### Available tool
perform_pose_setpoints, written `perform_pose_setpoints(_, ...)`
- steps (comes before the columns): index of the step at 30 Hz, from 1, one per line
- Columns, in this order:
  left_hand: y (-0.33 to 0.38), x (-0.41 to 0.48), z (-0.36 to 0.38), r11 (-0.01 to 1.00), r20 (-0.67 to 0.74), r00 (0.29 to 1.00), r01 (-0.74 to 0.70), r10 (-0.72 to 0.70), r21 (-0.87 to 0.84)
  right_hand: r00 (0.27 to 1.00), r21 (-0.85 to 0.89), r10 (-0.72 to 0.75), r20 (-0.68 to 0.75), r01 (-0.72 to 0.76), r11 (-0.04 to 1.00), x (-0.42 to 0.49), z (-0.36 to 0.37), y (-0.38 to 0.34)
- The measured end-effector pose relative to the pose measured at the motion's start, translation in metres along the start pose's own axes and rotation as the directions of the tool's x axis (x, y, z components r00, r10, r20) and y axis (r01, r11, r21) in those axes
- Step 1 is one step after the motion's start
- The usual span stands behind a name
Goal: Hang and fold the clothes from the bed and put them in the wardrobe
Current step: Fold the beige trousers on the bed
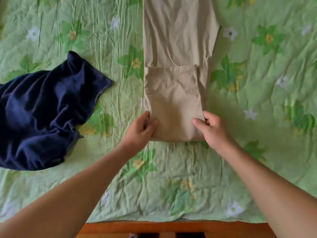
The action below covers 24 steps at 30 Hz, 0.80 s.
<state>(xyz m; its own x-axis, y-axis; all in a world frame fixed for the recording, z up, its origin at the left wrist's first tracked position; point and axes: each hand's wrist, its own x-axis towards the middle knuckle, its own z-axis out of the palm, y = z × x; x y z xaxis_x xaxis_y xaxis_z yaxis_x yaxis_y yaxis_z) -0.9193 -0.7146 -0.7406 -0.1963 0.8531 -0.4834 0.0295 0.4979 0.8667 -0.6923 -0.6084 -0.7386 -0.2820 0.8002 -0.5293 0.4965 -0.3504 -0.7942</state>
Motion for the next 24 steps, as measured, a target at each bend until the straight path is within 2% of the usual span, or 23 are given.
perform_pose_setpoints(2,-0.002,0.002,0.005,0.985,0.004,0.994,0.105,-0.106,-0.140,0.994,0.143,0.101,0.052,-0.108,0.984,-0.003,-0.005,0.004)
perform_pose_setpoints(5,-0.019,-0.011,0.015,0.956,-0.020,0.962,0.267,-0.271,-0.125,0.903,0.300,0.377,0.205,-0.425,0.854,-0.013,-0.008,0.019)
perform_pose_setpoints(9,-0.038,-0.044,0.026,0.895,-0.028,0.910,0.401,-0.414,-0.193,0.795,0.300,0.533,0.289,-0.604,0.738,-0.039,-0.012,0.034)
perform_pose_setpoints(12,-0.046,-0.077,0.033,0.803,0.061,0.847,0.522,-0.528,-0.287,0.707,0.297,0.617,0.345,-0.706,0.643,-0.073,-0.024,0.047)
perform_pose_setpoints(14,-0.051,-0.100,0.046,0.735,0.112,0.788,0.608,-0.606,-0.300,0.654,0.240,0.641,0.401,-0.751,0.615,-0.095,-0.030,0.063)
perform_pose_setpoints(16,-0.057,-0.114,0.058,0.701,0.096,0.754,0.643,-0.649,-0.309,0.629,0.215,0.655,0.419,-0.769,0.602,-0.109,-0.031,0.077)
perform_pose_setpoints(19,-0.057,-0.108,0.062,0.734,0.032,0.772,0.616,-0.635,-0.286,0.679,0.178,0.633,0.372,-0.721,0.669,-0.106,-0.024,0.076)
perform_pose_setpoints(22,-0.042,-0.075,0.052,0.810,-0.073,0.844,0.481,-0.531,-0.335,0.819,0.216,0.519,0.245,-0.568,0.794,-0.071,-0.019,0.056)
perform_pose_setpoints(24,-0.027,-0.041,0.044,0.849,-0.156,0.874,0.382,-0.460,-0.365,0.884,0.237,0.447,0.138,-0.468,0.852,-0.035,-0.016,0.039)
